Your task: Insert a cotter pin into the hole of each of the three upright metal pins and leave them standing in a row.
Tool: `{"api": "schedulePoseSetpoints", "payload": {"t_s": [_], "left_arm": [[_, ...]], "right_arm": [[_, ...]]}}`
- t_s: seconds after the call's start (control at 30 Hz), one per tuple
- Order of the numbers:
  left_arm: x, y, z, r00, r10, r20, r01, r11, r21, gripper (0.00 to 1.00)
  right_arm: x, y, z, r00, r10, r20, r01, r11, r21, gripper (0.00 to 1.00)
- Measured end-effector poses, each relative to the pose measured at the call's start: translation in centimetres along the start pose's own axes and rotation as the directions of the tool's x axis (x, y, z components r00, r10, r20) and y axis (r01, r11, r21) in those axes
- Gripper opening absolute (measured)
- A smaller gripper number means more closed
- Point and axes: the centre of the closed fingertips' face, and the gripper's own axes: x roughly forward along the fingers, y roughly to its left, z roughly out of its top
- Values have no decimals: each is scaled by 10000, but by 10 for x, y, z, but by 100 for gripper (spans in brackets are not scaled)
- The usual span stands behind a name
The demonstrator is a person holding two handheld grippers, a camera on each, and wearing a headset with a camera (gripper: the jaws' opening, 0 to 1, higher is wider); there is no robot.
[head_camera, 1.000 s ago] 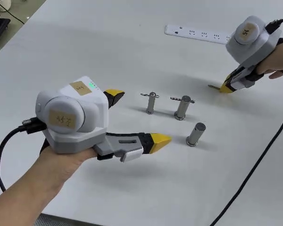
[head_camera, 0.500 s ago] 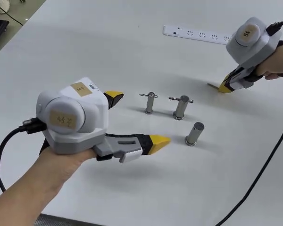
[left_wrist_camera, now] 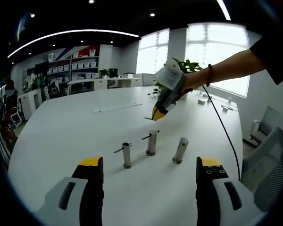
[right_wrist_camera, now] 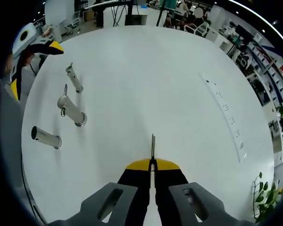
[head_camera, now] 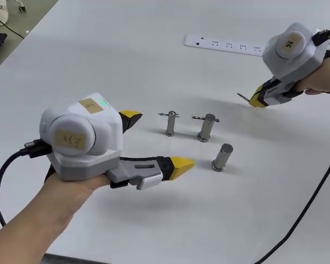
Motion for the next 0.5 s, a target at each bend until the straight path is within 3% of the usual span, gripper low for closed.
{"api": "schedulePoseSetpoints", "payload": {"t_s": [0.27,0.33,0.5], "left_arm": [[2,-9,6,9995,-299,-20,300,9995,123,74],[3,-9,9,9995,-318,-9,318,9993,180,73],[5,-11,18,9990,-440,93,438,9988,209,70]], "right_arm": [[-18,22,16,9961,9,885,20,9995,-325,0],[-17,21,19,9938,38,1109,11,9990,-441,0],[-28,36,29,9874,107,1576,14,9971,-766,0]]}}
